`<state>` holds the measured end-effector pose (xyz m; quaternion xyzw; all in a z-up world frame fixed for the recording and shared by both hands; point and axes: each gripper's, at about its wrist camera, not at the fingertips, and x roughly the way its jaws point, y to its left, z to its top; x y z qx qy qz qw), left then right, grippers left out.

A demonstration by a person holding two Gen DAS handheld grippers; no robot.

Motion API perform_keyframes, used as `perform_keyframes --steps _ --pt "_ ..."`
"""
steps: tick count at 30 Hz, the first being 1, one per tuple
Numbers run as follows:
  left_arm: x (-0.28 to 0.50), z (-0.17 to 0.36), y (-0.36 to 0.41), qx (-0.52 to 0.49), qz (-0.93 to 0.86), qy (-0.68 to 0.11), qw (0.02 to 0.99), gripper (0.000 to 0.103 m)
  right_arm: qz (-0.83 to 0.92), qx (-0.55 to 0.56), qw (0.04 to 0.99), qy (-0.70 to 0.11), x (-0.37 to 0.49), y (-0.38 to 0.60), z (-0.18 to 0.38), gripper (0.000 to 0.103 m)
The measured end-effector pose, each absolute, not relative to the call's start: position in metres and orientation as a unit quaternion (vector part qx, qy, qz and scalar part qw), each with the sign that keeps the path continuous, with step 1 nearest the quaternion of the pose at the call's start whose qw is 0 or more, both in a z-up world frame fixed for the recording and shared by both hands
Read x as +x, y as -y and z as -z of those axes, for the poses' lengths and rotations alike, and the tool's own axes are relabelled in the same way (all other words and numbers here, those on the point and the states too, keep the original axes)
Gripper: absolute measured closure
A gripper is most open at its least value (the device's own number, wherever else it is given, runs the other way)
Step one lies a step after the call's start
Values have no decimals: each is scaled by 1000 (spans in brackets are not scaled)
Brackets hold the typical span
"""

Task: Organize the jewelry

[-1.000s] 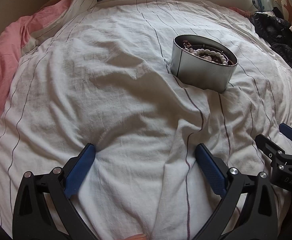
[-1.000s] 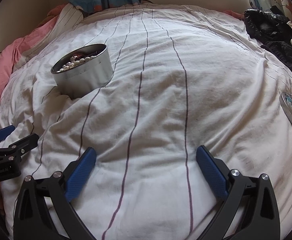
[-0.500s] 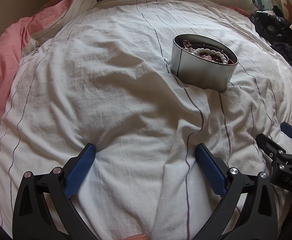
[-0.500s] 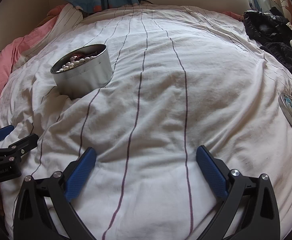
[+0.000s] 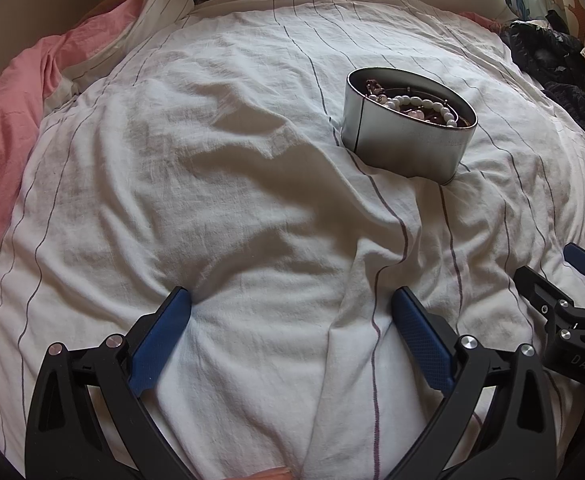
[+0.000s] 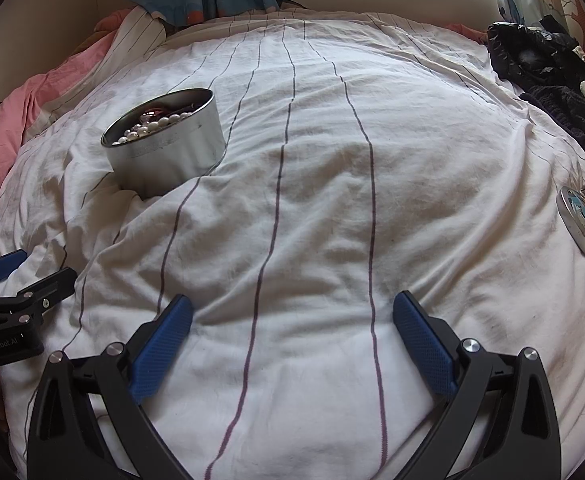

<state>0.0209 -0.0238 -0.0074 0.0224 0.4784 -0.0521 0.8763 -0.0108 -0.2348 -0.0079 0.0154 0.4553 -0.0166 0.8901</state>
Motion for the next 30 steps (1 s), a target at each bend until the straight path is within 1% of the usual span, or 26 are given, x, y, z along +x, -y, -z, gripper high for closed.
perform_keyframes --steps 30 --pt "21 8 24 23 52 -479 876 6 20 14 892 -452 -10 237 7 7"
